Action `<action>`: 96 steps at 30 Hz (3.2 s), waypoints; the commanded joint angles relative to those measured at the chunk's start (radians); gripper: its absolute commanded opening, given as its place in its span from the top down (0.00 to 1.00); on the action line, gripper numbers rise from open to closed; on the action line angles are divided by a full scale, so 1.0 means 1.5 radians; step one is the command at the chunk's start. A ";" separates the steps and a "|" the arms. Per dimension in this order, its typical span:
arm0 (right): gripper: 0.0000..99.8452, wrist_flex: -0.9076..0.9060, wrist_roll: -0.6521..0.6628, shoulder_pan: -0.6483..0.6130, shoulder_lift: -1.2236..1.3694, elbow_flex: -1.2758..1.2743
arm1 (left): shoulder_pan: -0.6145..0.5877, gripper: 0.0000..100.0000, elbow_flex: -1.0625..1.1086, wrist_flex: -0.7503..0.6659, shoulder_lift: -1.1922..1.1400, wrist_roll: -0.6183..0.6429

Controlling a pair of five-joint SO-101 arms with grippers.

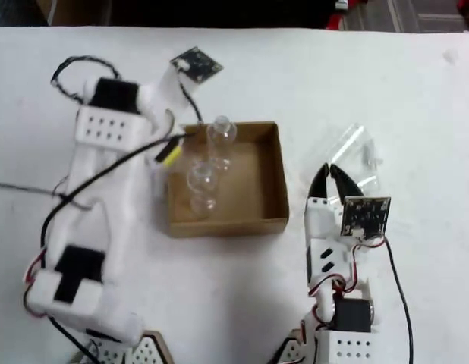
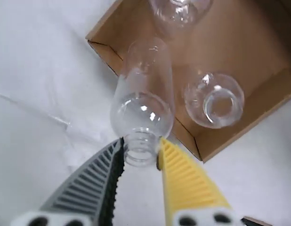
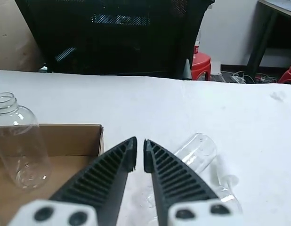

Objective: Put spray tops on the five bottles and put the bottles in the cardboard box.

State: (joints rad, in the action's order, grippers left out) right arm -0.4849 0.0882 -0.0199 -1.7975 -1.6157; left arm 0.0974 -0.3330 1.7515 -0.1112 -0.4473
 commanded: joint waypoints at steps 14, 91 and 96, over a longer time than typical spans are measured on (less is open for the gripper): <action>0.98 0.017 0.081 -0.055 -0.003 -0.020 | 0.003 0.97 -0.275 0.019 -0.227 -0.004; 0.98 0.016 0.083 -0.052 -0.003 -0.020 | -0.213 0.88 0.406 -0.205 0.407 0.158; 0.98 0.016 0.083 -0.054 -0.003 -0.020 | -0.212 0.88 0.639 -0.405 0.506 0.240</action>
State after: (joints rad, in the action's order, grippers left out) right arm -0.4849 0.1987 -0.0936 -1.7975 -1.6556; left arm -0.2125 0.3851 1.3786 0.5194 -0.1803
